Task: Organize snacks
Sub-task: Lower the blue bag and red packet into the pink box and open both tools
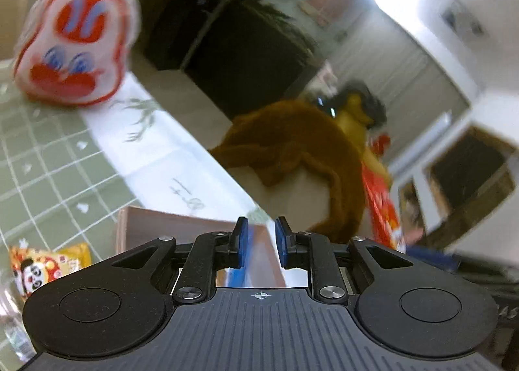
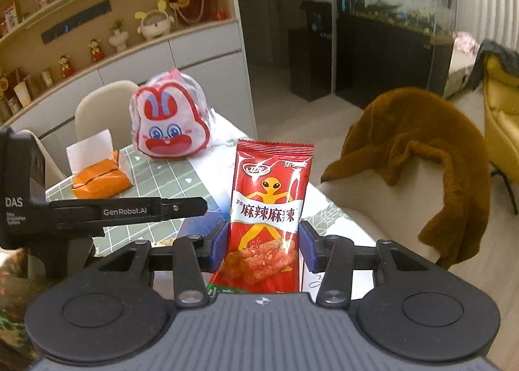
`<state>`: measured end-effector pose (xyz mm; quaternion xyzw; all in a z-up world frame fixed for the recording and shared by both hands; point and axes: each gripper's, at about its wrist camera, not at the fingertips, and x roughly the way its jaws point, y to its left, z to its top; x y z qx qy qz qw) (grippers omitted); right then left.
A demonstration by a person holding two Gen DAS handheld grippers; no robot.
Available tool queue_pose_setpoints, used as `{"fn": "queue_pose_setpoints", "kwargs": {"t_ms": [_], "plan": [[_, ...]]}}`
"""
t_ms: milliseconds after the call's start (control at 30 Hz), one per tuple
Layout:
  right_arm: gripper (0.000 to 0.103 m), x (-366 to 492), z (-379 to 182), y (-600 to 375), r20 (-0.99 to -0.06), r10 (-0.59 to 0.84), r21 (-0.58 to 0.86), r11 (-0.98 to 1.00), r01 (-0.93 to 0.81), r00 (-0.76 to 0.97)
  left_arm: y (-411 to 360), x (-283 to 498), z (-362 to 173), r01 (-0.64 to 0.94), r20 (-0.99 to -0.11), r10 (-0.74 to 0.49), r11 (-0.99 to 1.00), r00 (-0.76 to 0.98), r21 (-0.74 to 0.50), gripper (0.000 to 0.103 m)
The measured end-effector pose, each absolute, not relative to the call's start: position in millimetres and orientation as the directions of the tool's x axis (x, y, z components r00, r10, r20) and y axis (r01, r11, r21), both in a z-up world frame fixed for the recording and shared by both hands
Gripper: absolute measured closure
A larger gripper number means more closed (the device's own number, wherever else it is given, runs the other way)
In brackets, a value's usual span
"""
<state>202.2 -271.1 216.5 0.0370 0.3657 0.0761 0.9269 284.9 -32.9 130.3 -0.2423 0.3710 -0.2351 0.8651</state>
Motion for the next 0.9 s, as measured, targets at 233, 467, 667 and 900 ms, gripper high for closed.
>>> {"fn": "queue_pose_setpoints", "kwargs": {"t_ms": [233, 467, 667, 900], "plan": [[0.054, 244.6, 171.9, -258.8, -0.74, 0.227, 0.192, 0.974, -0.124, 0.633, 20.3, 280.6, 105.3, 0.079, -0.598, -0.467, 0.825, 0.651, -0.559, 0.081], [0.045, 261.4, 150.1, -241.2, -0.765, 0.252, 0.216, 0.967, -0.132, 0.593, 64.6, 266.7, 76.2, -0.083, -0.722, -0.268, 0.908, 0.639, -0.41, 0.081], [0.045, 231.8, 135.3, -231.3, -0.778, 0.237, 0.167, 0.971, -0.172, 0.582, 78.9, 265.5, 58.3, -0.137, -0.765, -0.211, 0.922, 0.608, -0.363, 0.081], [0.045, 179.5, 104.7, -225.4, -0.815, 0.268, 0.196, 0.962, -0.19, 0.515, 72.4, 240.0, 50.7, -0.151, -0.794, -0.158, 0.942, 0.587, -0.298, 0.08]]}}
